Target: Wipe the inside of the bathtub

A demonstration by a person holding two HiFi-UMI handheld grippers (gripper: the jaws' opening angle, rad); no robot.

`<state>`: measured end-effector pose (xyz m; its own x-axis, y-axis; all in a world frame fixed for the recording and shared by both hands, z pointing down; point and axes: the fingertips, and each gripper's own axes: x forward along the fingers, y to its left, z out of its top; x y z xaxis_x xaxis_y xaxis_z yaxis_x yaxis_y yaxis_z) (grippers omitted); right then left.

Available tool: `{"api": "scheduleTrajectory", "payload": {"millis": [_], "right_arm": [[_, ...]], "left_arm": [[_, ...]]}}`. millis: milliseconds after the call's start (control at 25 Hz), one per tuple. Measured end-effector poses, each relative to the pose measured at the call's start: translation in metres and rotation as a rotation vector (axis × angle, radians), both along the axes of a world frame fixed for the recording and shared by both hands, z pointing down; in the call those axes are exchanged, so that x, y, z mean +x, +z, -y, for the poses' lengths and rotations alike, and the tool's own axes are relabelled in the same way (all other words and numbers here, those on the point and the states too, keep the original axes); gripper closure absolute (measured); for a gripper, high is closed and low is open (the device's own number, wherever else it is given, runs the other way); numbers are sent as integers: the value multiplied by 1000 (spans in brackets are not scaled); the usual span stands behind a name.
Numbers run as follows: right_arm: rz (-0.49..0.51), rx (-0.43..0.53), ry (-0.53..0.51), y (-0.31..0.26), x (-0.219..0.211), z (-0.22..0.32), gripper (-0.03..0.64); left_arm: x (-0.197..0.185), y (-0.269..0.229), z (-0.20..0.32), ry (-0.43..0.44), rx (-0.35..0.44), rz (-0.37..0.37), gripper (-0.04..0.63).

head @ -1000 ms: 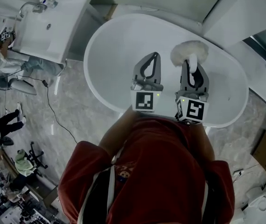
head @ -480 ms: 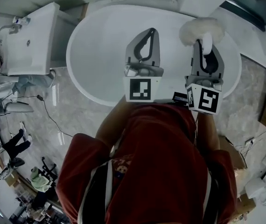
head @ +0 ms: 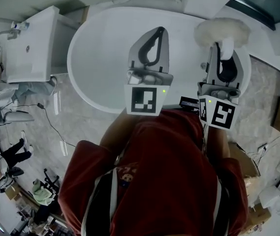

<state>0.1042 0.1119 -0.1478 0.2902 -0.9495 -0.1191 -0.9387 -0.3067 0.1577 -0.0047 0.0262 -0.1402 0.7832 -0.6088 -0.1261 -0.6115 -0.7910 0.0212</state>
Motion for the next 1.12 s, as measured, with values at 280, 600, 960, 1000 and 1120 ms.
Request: {"api": "scheduleTrajectory", "payload": {"millis": [280, 600, 960, 1000, 1120], "right_arm": [[-15, -6, 1, -4, -7, 5, 525], [-29, -5, -3, -8, -10, 9, 525], [-30, -29, -15, -10, -15, 13, 525], [-29, -36, -16, -9, -16, 14, 525], [-25, -59, -14, -5, -18, 15, 525]], "left_arm": [[-8, -4, 1, -15, 14, 1, 580], [-14, -8, 3, -20, 18, -7, 580], [-18, -11, 1, -19, 9, -1, 580], [-19, -11, 2, -20, 9, 1, 580], [-23, -12, 3, -21, 6, -3, 580]]}}
